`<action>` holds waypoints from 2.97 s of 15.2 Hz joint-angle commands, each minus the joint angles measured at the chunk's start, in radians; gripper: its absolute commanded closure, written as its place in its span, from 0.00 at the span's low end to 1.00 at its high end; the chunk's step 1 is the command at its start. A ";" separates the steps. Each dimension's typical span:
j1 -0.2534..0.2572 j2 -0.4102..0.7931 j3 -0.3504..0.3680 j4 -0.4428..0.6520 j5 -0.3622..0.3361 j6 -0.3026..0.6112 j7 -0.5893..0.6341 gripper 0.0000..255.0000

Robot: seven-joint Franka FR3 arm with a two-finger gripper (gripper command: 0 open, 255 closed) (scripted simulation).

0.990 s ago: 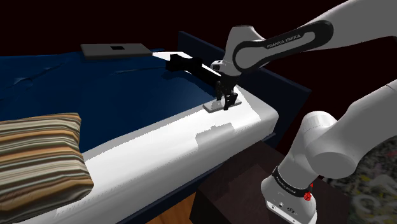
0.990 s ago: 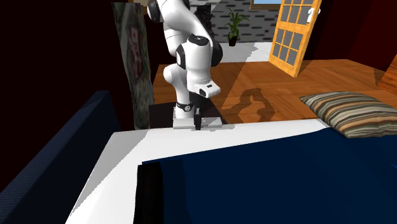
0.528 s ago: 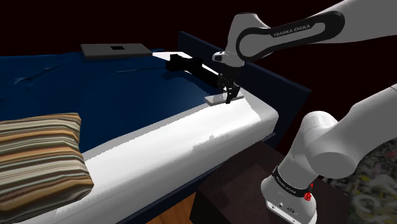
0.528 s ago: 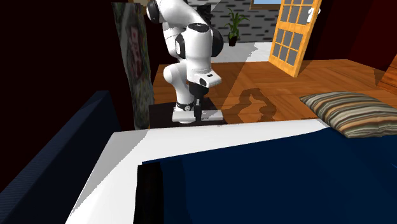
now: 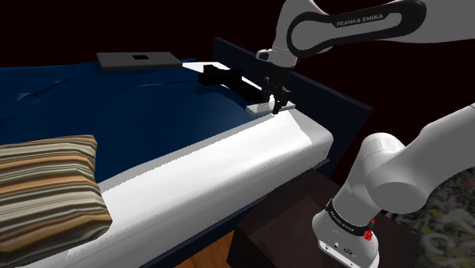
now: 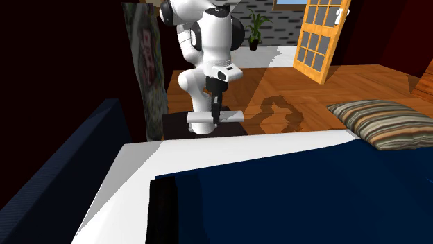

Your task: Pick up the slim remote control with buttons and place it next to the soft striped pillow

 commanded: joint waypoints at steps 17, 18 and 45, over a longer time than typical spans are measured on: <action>0.048 0.015 0.094 0.185 0.060 -0.178 0.087 1.00; 0.058 0.027 0.111 0.192 0.071 -0.175 0.109 1.00; 0.300 0.637 0.433 0.820 0.189 -0.198 0.621 1.00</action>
